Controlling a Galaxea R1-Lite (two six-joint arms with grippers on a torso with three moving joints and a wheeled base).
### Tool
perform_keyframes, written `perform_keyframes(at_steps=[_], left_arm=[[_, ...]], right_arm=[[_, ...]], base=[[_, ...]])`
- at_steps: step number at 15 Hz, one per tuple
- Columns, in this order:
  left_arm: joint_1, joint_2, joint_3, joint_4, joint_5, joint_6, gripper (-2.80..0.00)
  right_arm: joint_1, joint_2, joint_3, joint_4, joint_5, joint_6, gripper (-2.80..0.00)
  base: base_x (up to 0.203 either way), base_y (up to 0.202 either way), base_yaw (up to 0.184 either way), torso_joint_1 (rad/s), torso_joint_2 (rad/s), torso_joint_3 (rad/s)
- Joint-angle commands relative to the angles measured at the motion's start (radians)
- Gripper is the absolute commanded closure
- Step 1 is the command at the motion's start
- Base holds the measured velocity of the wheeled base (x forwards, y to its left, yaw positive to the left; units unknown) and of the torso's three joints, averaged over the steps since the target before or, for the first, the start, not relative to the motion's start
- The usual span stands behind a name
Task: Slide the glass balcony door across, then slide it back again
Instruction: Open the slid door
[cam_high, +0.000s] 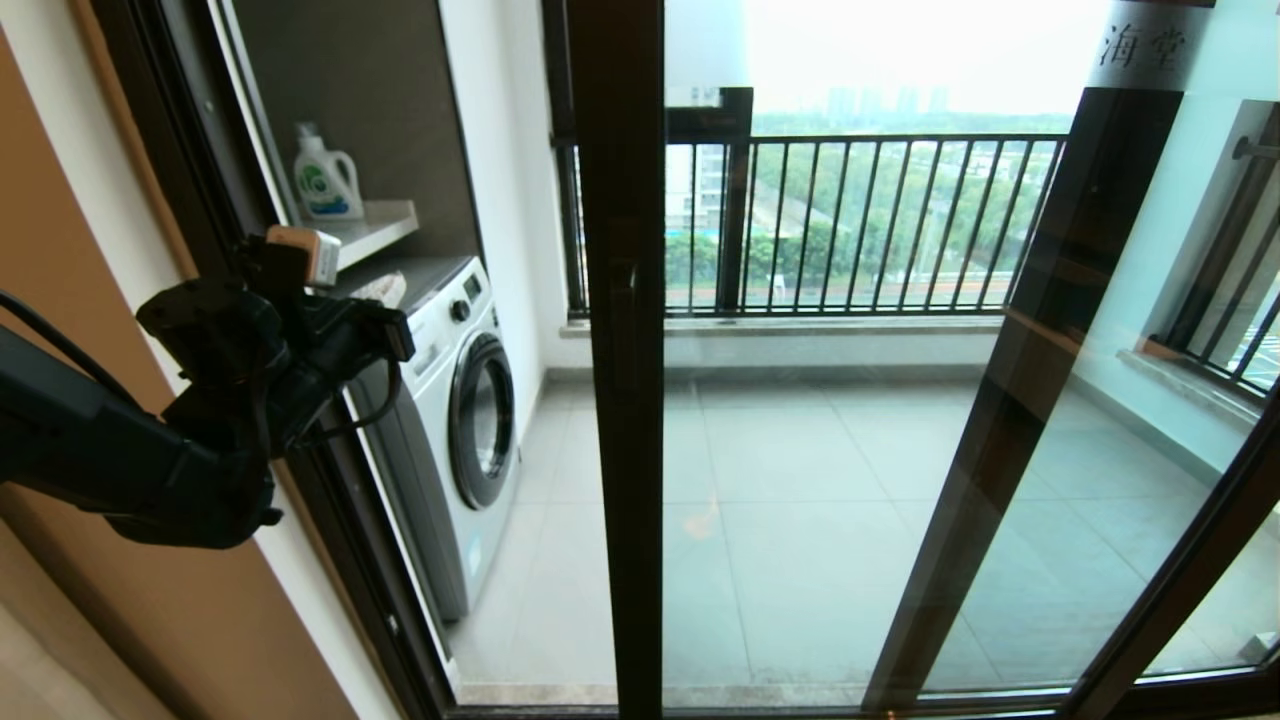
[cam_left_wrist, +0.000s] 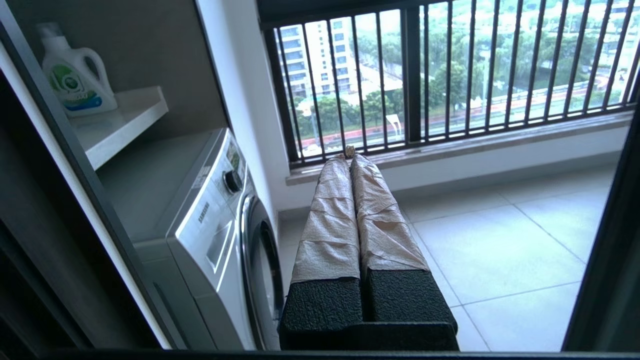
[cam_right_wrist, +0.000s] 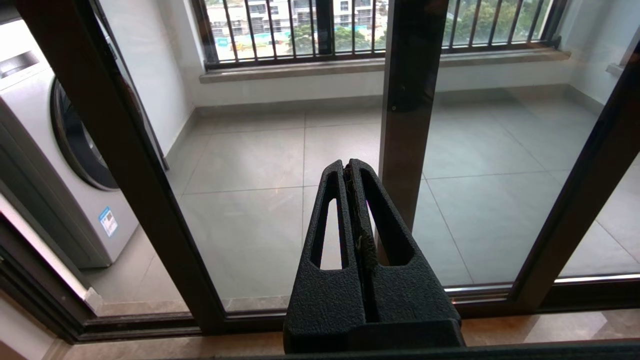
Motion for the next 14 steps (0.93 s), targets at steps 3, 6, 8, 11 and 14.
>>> perform_keyframes(at_steps=[3,6,8,11,14], left_arm=[[-0.051,-0.001,-0.056,0.042,0.029,0.0,0.0],[-0.12,0.005,-0.147,0.126,0.105,-0.001,0.0],[-0.162,0.006,-0.175,0.176,0.12,-0.001,0.0],[-0.232,0.032,-0.245,0.218,0.183,-0.001,0.0],[-0.284,0.123,-0.384,0.223,0.255,0.001,0.0]], right_arm=[[0.0,0.001,0.012,0.0,0.0,0.0,0.0],[0.0,0.001,0.012,0.0,0.0,0.0,0.0],[0.0,0.001,0.012,0.0,0.0,0.0,0.0],[0.0,0.001,0.012,0.0,0.0,0.0,0.0],[0.0,0.001,0.012,0.0,0.0,0.0,0.0]], base=[[0.0,0.0,0.0,0.0,0.0,0.0],[0.0,0.0,0.0,0.0,0.0,0.0],[0.0,0.0,0.0,0.0,0.0,0.0],[0.0,0.0,0.0,0.0,0.0,0.0],[0.0,0.0,0.0,0.0,0.0,0.0]])
